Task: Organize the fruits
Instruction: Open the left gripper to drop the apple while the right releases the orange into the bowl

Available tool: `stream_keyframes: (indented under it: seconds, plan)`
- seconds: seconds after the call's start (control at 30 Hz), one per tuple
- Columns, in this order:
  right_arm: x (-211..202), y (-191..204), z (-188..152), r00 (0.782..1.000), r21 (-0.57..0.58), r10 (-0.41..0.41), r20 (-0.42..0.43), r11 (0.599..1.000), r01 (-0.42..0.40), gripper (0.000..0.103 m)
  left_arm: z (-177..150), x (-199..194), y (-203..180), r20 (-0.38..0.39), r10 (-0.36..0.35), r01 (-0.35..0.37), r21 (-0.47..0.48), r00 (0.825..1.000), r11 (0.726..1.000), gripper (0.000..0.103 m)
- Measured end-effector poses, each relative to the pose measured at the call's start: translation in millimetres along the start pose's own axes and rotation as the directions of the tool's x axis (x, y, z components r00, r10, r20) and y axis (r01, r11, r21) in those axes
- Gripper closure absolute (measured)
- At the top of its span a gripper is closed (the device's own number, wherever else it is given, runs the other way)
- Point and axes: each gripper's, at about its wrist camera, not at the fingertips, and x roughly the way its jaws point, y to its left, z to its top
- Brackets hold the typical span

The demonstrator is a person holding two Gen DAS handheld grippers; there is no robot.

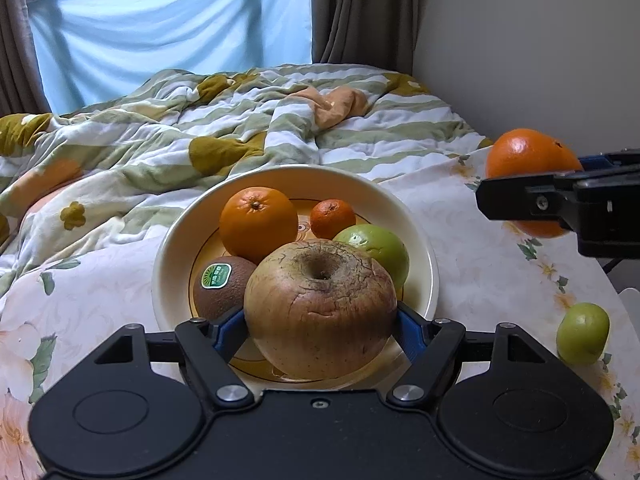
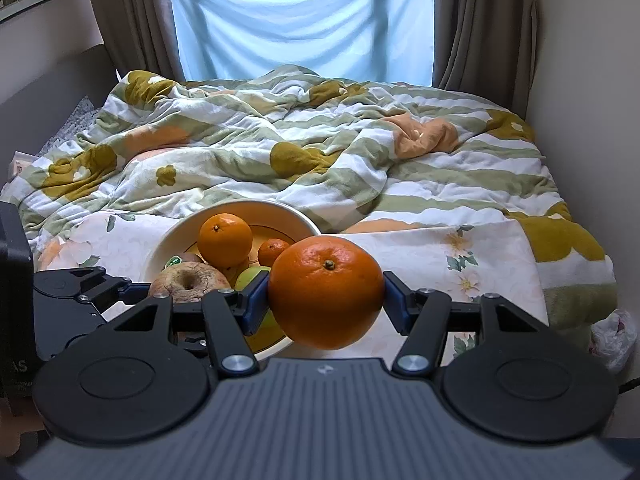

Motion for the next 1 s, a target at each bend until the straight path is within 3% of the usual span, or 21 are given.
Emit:
stream_keyframes:
  seconds: [0.1, 0.53, 1.0]
  plan:
    - [0.9, 1.0, 0.3, 1.000, -0.003, 0.001, 0.001, 1.000, -0.001, 0.029, 0.6, -9.5, 1.4, 0.034, 0.002, -0.002, -0.001, 0.999, 1.000, 0.001]
    - [18.2, 19.5, 23.8, 0.999, -0.062, 0.051, 0.009, 0.997, -0.051, 0.029, -1.5, -52.7, 43.2, 0.064, 0.081, -0.075, -0.100, 0.995, 0.992, 0.000]
    - [81.3, 63.4, 32.1, 0.992, -0.137, 0.128, -0.025, 0.982, -0.130, 0.029, -19.9, -72.8, 83.0, 0.058, 0.192, -0.178, -0.191, 0.980, 0.965, 0.000]
